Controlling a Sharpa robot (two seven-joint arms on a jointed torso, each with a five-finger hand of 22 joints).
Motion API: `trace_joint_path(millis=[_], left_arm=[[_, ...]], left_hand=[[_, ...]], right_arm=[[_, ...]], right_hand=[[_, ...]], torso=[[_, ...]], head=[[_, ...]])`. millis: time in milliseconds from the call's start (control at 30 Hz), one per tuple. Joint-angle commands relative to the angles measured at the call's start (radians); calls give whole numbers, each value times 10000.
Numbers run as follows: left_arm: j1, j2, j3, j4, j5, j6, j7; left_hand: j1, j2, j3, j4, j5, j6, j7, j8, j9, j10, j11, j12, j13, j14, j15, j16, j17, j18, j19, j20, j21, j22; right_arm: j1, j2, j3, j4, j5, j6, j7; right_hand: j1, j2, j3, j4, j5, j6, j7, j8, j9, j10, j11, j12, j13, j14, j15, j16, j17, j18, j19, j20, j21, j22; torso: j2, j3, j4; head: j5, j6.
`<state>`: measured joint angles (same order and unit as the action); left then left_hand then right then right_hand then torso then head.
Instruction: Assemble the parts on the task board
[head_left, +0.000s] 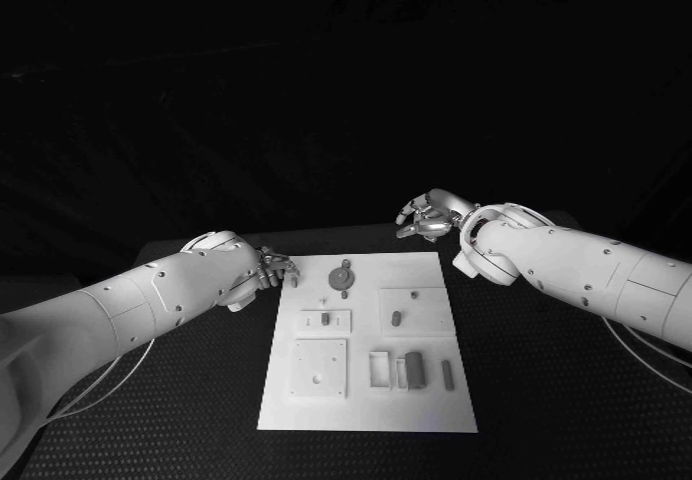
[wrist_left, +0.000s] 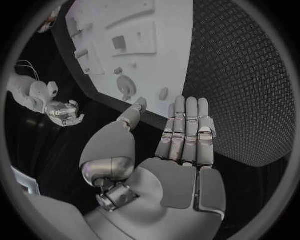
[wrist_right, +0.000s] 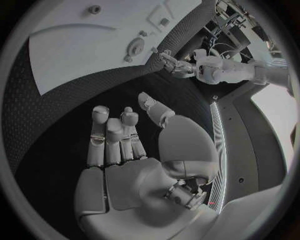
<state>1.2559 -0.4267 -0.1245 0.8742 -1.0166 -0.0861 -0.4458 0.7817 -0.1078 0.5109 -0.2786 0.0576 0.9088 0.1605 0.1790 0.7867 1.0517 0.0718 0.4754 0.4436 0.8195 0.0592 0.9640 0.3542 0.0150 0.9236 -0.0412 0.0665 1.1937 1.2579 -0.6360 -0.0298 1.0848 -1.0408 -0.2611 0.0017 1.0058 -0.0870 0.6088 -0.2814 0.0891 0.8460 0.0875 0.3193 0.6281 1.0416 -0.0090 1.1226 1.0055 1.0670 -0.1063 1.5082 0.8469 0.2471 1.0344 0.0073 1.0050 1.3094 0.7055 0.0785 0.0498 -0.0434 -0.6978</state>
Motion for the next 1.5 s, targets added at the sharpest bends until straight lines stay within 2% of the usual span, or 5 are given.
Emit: trace_joint_path(millis=[33,300,500,1167,1500], left_arm=[[1,146,4,-319,-246,-19,247],[-29,478,7,-768,-179,264,381],[-123,768,7,-1140,-176,402,446],[-254,1069,3,-1689,-141,505,530],[-331,1234,-5,-2022,-141,555,580]], left_hand=[[60,70,26,55,47,-1,-15,102,23,63,14,-44,-48,89,52,-43,-9,-57,29,51,-2,-39],[-284,186,-110,388,11,324,-189,334,51,366,-86,-104,-228,321,-26,-100,30,-10,214,-3,11,-164],[-340,291,-118,462,5,515,-276,398,26,434,-105,-135,-287,355,-49,-119,52,-13,237,-24,11,-200],[-281,515,-112,399,7,673,-302,274,-246,455,-87,-225,-397,335,-38,-178,90,-35,205,-23,9,-254],[-176,704,-93,301,18,727,-300,225,-370,476,-83,-254,-442,336,-36,-201,112,-44,199,-20,12,-273]], right_arm=[[2,-12,4,37,15,49,91],[3,-14,4,60,15,44,77],[4,2,5,84,15,46,76],[13,-11,9,144,15,29,62],[31,5,13,146,15,18,61]], right_hand=[[-97,-6,-36,18,59,1378,218,-70,-11,-803,104,-8,-8,-25,42,-46,15,147,-54,-20,-54,129],[-96,-5,-34,20,59,1373,222,-76,-10,-805,109,-7,-8,-26,48,-46,15,147,-53,-20,-55,129],[-94,-3,-32,21,60,1371,225,-79,-9,-807,112,-6,-7,-26,51,-46,16,147,-52,-21,-55,130],[-75,-1,-24,12,60,1371,231,-86,-1,-811,119,0,-6,-25,61,-43,19,147,-49,-23,-55,132],[-81,-2,-26,18,59,1372,233,-89,2,-813,122,2,-5,-25,64,-42,20,147,-48,-22,-55,133]], torso=[[4,9,-1],[4,5,11],[-2,6,9],[-17,0,5],[-12,7,-11]], head=[[-22,5],[-67,-40],[-69,-102],[-123,-203],[-165,-225]])
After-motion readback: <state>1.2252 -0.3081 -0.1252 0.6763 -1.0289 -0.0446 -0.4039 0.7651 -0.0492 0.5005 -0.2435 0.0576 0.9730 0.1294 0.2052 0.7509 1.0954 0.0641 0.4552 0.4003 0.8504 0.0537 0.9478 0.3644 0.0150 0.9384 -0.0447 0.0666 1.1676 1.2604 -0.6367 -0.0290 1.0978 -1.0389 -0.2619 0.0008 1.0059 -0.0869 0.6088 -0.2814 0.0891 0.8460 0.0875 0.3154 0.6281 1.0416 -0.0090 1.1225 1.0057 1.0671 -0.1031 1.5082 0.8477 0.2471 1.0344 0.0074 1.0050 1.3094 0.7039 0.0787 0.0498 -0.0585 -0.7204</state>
